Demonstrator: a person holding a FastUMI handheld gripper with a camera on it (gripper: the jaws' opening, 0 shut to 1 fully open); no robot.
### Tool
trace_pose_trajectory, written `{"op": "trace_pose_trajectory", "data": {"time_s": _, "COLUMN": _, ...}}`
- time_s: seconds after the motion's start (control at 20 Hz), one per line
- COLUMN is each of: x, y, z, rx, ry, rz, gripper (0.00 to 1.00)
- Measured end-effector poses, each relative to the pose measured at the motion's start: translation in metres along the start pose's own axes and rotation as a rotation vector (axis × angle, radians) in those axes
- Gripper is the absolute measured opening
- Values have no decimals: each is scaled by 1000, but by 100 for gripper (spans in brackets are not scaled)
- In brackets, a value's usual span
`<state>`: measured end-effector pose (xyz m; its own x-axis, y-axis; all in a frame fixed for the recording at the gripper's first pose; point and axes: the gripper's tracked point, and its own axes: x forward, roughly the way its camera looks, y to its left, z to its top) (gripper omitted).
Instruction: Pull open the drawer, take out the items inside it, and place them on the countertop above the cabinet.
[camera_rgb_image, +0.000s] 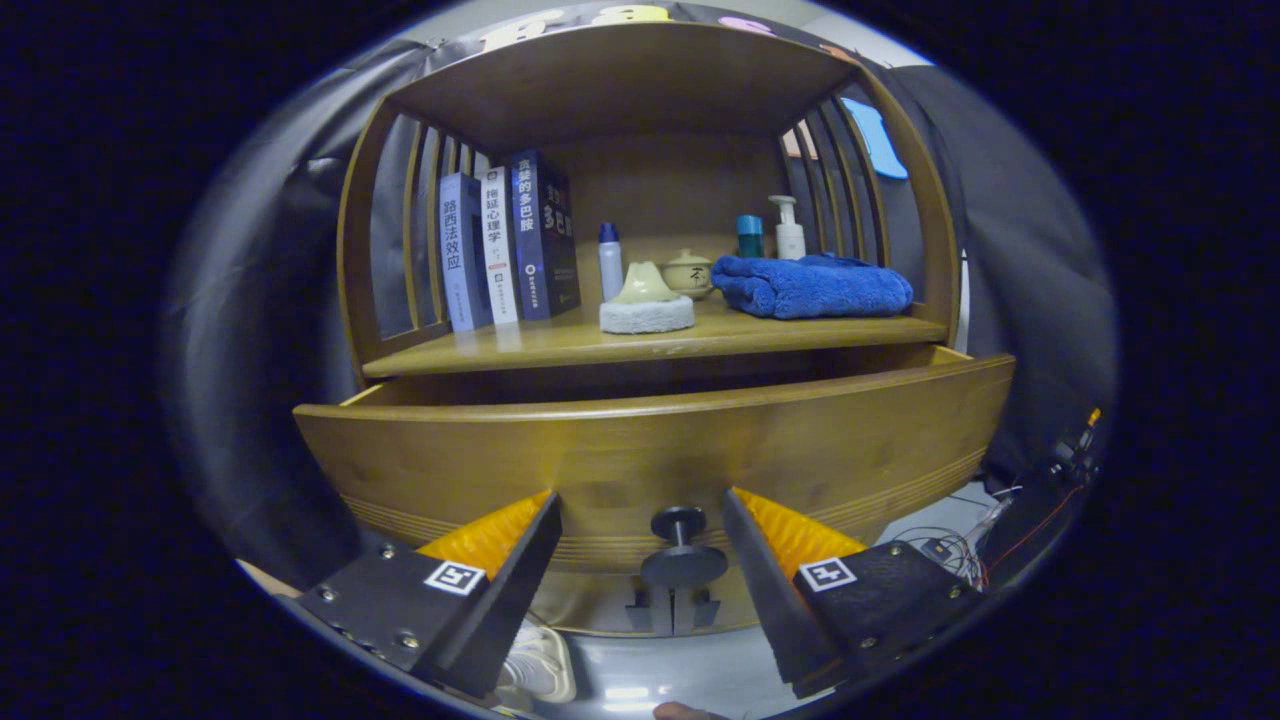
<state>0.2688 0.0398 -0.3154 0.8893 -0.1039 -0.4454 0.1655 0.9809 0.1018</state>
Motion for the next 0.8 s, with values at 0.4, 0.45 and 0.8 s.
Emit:
{"op": "trace_pose_trajectory", "data": {"time_s": 0.4, "x": 44, "y": -4, "z": 5, "rx": -18, "ry": 20, "rz": -11, "gripper": 98}}
{"op": "trace_pose_trajectory", "data": {"time_s": 0.45, "x": 48, "y": -3, "z": 7, "rx": -18, "ry": 21, "rz": -13, "gripper": 99}}
{"op": "trace_pose_trajectory", "data": {"time_s": 0.8, "x": 59, "y": -4, "z": 12, "rx": -28, "ry": 13, "rz": -19, "gripper": 98}}
